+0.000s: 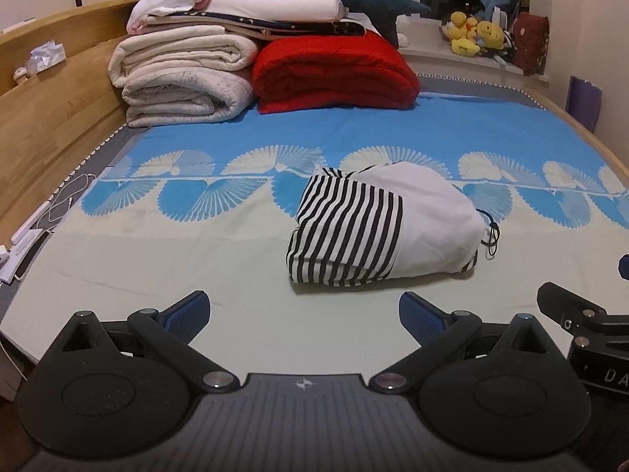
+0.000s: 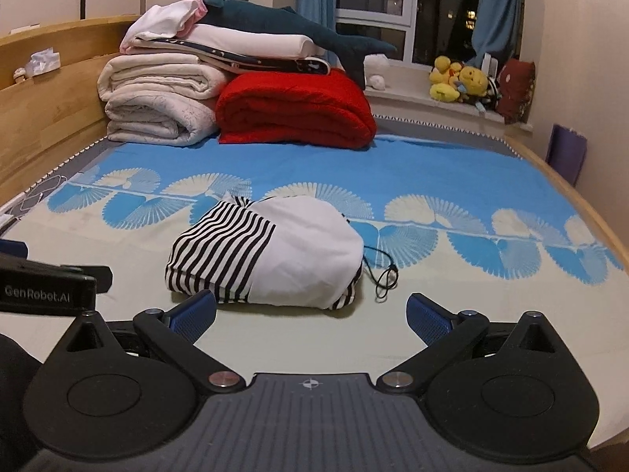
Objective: Fold small clothes
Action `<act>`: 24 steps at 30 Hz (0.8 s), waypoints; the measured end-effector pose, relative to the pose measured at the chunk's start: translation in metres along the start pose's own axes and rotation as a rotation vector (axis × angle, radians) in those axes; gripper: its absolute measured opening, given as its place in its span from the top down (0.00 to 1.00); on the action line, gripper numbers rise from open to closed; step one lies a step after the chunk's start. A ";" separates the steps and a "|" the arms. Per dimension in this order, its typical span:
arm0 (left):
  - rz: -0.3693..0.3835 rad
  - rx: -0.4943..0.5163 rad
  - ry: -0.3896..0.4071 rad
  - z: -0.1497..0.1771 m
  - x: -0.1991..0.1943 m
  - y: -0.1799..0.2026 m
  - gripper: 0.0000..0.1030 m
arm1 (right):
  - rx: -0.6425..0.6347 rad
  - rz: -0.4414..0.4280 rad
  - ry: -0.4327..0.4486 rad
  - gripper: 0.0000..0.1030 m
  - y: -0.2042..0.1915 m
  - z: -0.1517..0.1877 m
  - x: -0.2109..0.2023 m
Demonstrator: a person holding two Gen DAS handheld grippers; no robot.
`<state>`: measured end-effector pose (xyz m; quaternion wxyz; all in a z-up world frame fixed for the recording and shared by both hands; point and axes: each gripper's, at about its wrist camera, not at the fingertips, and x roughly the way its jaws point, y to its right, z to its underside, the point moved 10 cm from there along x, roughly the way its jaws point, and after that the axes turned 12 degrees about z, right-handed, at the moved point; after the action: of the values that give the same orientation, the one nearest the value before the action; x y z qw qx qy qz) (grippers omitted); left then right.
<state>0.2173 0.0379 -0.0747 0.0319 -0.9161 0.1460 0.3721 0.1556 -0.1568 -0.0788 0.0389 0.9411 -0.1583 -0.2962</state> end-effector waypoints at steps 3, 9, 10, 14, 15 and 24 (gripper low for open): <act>-0.006 -0.003 -0.002 0.001 0.000 -0.001 0.01 | 0.010 -0.003 -0.012 0.01 -0.002 0.003 0.001; -0.006 0.009 -0.005 0.002 -0.001 0.001 0.01 | 0.001 -0.005 -0.012 0.01 -0.002 0.005 0.001; -0.004 0.005 -0.007 0.002 -0.001 0.000 0.01 | 0.003 -0.004 -0.011 0.01 -0.002 0.005 0.001; -0.010 0.007 -0.009 0.003 0.000 -0.001 0.01 | 0.009 0.001 -0.017 0.01 -0.001 0.005 0.004; -0.011 0.007 -0.011 0.003 0.000 -0.002 0.01 | 0.010 0.001 -0.019 0.01 -0.001 0.005 0.004; -0.011 0.008 -0.008 0.001 0.000 -0.004 0.01 | 0.004 0.000 -0.015 0.01 -0.001 0.004 0.005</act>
<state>0.2174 0.0424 -0.0758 0.0384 -0.9152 0.1423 0.3751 0.1579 -0.1575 -0.0851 0.0356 0.9389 -0.1592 -0.3031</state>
